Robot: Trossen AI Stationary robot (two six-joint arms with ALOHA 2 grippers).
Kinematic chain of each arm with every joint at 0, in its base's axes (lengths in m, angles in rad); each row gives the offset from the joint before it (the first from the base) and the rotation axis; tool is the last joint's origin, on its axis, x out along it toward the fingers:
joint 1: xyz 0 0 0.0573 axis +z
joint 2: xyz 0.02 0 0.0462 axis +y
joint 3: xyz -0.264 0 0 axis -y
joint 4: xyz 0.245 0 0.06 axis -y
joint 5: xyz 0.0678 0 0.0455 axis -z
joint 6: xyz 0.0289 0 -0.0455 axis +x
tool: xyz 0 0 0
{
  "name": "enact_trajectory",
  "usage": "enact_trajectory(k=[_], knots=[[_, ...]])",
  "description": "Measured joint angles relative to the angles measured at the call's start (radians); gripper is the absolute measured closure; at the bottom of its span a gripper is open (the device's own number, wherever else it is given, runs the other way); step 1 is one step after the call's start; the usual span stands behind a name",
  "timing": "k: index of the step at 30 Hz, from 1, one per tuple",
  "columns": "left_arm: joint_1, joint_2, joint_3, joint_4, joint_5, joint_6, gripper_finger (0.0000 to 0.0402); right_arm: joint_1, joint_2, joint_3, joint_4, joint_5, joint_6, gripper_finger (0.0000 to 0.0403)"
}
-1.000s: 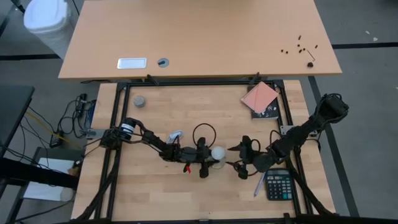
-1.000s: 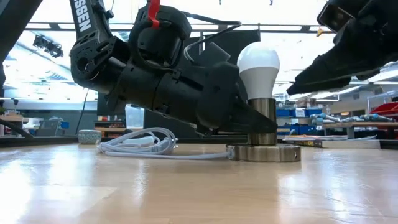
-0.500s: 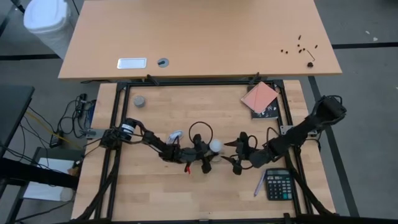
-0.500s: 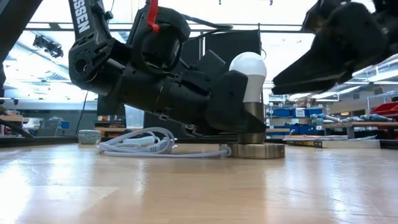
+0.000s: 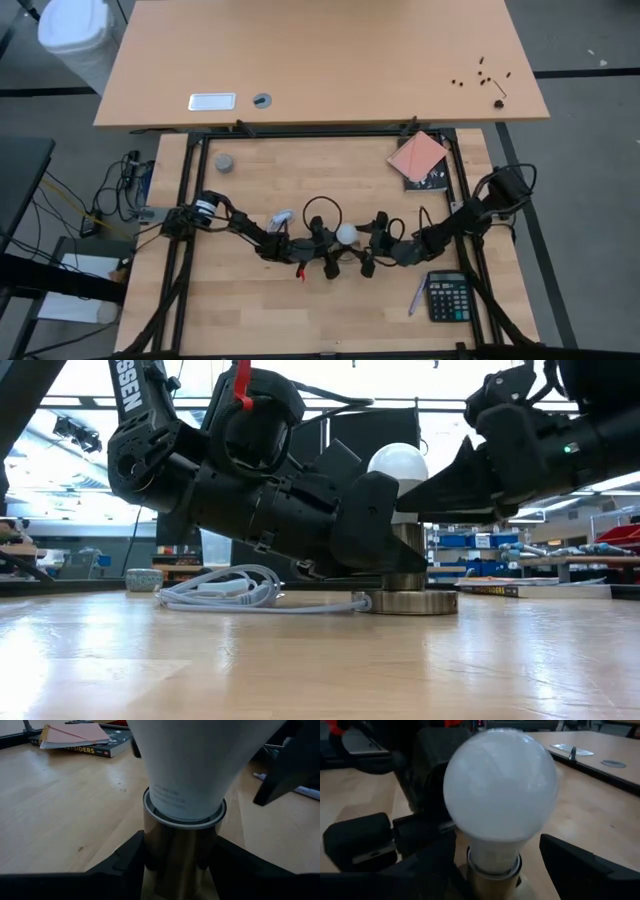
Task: Screw lightbulb
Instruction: Remove the white lightbulb from the gold lamp
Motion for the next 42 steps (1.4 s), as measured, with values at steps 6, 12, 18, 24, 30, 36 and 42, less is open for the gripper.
enact_trajectory(k=[6, 12, 18, 24, 30, 36, 42], knots=[[-0.002, 0.000, 0.001, 0.000, 0.000, 0.002, 0.0217, -0.017, -0.015, -0.001, -0.044, 0.022, -0.096, 0.0103], [-0.007, 0.000, 0.001, -0.006, -0.002, 0.009, 0.0217, 0.019, -0.140, -0.025, -0.333, 0.224, -0.056, 0.0104], [-0.009, -0.001, 0.002, -0.009, 0.007, 0.013, 0.0217, 0.042, -0.245, -0.023, -0.543, 0.177, 0.110, 0.0115], [-0.009, -0.001, 0.002, -0.004, 0.006, 0.031, 0.0217, 0.035, -0.182, -0.022, -0.331, -0.068, 0.105, 0.0127], [-0.009, -0.001, 0.002, -0.003, 0.005, 0.031, 0.0217, 0.000, -0.054, -0.021, -0.093, -0.115, 0.041, 0.0127], [-0.010, -0.001, 0.002, -0.003, 0.002, 0.031, 0.0217, -0.037, -0.005, -0.021, -0.013, -0.109, -0.013, 0.0130], [-0.013, -0.001, 0.002, -0.005, -0.003, 0.031, 0.0217, -0.045, -0.059, -0.021, -0.094, -0.088, -0.063, 0.0133]])
